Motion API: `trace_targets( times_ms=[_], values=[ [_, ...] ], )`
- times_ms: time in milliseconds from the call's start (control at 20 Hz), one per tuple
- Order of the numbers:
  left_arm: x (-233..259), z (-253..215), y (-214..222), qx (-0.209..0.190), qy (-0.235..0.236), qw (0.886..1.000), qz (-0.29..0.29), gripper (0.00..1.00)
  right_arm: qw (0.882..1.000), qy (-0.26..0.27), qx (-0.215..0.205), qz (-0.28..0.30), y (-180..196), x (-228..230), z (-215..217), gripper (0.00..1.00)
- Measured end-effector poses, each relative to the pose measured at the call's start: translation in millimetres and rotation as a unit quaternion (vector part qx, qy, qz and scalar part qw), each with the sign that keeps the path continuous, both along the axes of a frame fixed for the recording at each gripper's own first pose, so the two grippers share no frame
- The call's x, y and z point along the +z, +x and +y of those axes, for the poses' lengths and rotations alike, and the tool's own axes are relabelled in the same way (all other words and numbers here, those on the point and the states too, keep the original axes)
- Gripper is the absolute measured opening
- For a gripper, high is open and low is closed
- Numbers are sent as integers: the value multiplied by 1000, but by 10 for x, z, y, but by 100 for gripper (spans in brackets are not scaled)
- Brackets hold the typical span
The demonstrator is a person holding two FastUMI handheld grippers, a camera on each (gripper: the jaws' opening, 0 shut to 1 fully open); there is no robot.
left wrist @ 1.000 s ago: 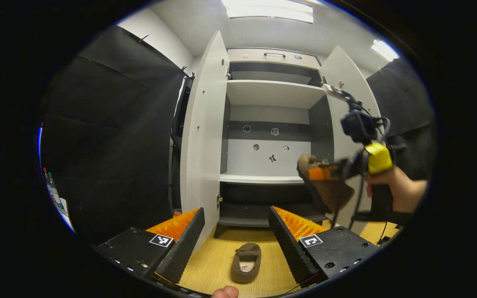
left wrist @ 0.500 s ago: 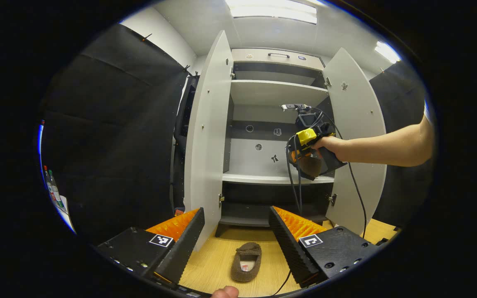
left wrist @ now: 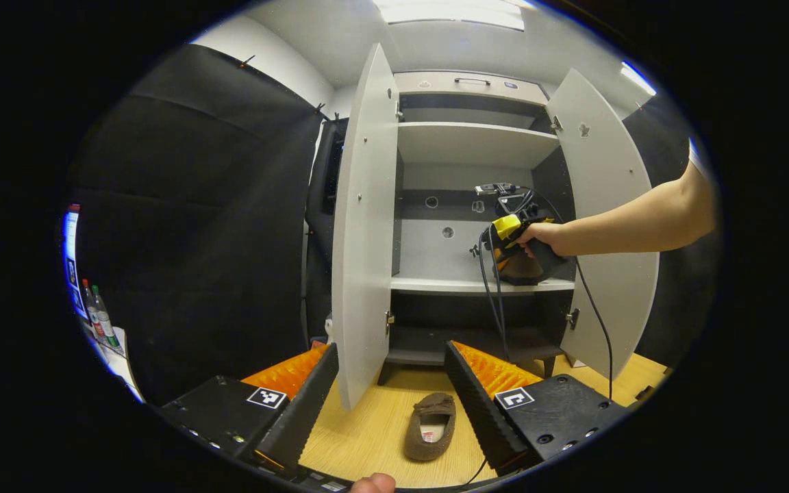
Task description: Grab one shoe with the right hand and put it into the shoe cabinet, grab the other shoe with the left hand and put it into the shoe cabinet; then close the right door with the right hand and the left door with the left hand.
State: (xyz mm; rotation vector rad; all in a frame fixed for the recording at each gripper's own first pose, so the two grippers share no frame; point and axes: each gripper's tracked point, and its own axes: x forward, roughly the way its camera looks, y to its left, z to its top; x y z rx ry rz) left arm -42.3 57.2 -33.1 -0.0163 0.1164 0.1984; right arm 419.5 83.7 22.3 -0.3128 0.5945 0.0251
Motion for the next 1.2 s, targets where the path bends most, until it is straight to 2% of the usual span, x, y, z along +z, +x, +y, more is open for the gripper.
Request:
trace_targets(
  times_ms=[50, 100, 150, 200, 250, 400, 500, 600, 800, 850, 900, 1050, 1200],
  values=[
    [-21, 0, 0, 0, -2, 1000, 1, 95, 1000, 0, 1, 2, -2, -7, 7, 22],
    [-32, -7, -1, -1, -3, 1000, 3, 95, 1000, 0, 1, 5, -23, -10, -1, 17],
    [-49, -1, 7, -1, -3, 1000, 5, 95, 1000, 8, 5, 7, -69, 18, 28, 31],
    [-76, 6, 22, -2, -2, 1000, 5, 95, 1000, 18, 14, 6, -108, 34, 69, 40],
    [-111, 28, 42, -2, -2, 1000, 3, 95, 999, 31, 26, -1, -199, 112, 117, 63],
    [-68, -46, 64, -11, -5, 1000, 2, 95, 997, 42, 49, -45, -445, 447, 146, 75],
    [-73, -106, 89, -21, -5, 1000, 1, 94, 992, 55, 68, -93, -692, 766, 179, 71],
    [-64, -162, 108, -31, -11, 999, -1, 95, 985, 66, 96, -130, -1014, 1021, 236, 84],
    [-46, -224, 147, -45, -22, 999, -3, 94, 969, 73, 133, -195, -1662, 1386, 247, 87],
    [-36, -235, 146, -47, -22, 999, -3, 99, 965, 77, 139, -210, -1835, 1437, 236, 93],
    [-38, -239, 149, -50, -22, 999, -2, 94, 961, 84, 141, -224, -2006, 1470, 212, 90],
    [-27, -263, 129, -57, -21, 998, -2, 95, 949, 121, 139, -254, -2499, 1414, 134, 91],
    [-32, -312, 112, -66, -20, 998, 1, 95, 941, 129, 126, -285, -2934, 1180, -36, 92]
  ],
)
